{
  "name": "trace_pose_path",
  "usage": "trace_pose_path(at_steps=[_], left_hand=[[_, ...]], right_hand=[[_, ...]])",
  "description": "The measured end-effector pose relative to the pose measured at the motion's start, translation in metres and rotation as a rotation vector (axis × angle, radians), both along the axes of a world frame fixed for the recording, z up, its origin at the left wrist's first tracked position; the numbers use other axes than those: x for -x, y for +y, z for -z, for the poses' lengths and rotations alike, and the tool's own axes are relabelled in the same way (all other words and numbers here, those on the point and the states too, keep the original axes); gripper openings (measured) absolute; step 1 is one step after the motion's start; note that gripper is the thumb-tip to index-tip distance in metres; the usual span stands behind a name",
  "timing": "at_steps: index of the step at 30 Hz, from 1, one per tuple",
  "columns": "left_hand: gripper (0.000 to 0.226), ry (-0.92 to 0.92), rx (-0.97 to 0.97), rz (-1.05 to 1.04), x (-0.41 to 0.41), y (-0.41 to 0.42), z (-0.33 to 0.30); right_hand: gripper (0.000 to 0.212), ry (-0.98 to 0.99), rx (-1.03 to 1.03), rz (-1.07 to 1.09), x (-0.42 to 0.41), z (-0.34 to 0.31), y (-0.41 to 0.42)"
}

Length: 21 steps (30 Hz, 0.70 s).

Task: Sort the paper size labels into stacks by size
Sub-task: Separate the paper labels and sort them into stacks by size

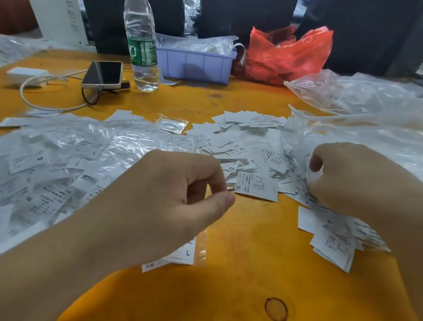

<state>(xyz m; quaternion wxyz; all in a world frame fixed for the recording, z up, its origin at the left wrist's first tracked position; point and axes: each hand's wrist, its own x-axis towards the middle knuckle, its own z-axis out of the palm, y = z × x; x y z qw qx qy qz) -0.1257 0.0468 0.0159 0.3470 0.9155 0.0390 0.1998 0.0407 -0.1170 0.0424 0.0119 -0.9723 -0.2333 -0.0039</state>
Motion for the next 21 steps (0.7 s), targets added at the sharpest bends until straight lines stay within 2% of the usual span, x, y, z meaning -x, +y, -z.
trace_pose_path(at_steps=[3, 5, 8, 10, 13, 18, 21], left_hand=[[0.014, -0.013, -0.035, -0.062, -0.009, -0.004, 0.006], [0.027, 0.006, -0.142, -0.073, -0.017, -0.009, 0.008], [0.05, 0.13, -0.318, 0.038, -0.027, -0.017, 0.014], [0.056, 0.229, -0.441, 0.101, -0.03, -0.02, 0.019], [0.061, 0.337, -0.486, 0.12, -0.031, -0.019, 0.022], [0.066, 0.299, -0.543, 0.098, -0.03, -0.017, 0.021], [0.069, 0.236, -0.562, 0.103, -0.028, -0.02, 0.019]], right_hand=[[0.034, 0.011, 0.03, 0.023, 0.0, 0.004, 0.002], [0.041, 0.049, 0.052, 0.026, 0.0, 0.007, 0.004], [0.039, 0.075, 0.052, 0.008, 0.0, 0.011, 0.006], [0.038, 0.087, 0.046, -0.004, 0.0, 0.012, 0.007], [0.042, 0.087, 0.049, -0.005, 0.0, 0.011, 0.006], [0.05, 0.107, 0.045, 0.016, -0.002, 0.009, 0.004], [0.046, 0.111, 0.031, 0.011, 0.0, 0.013, 0.005]])
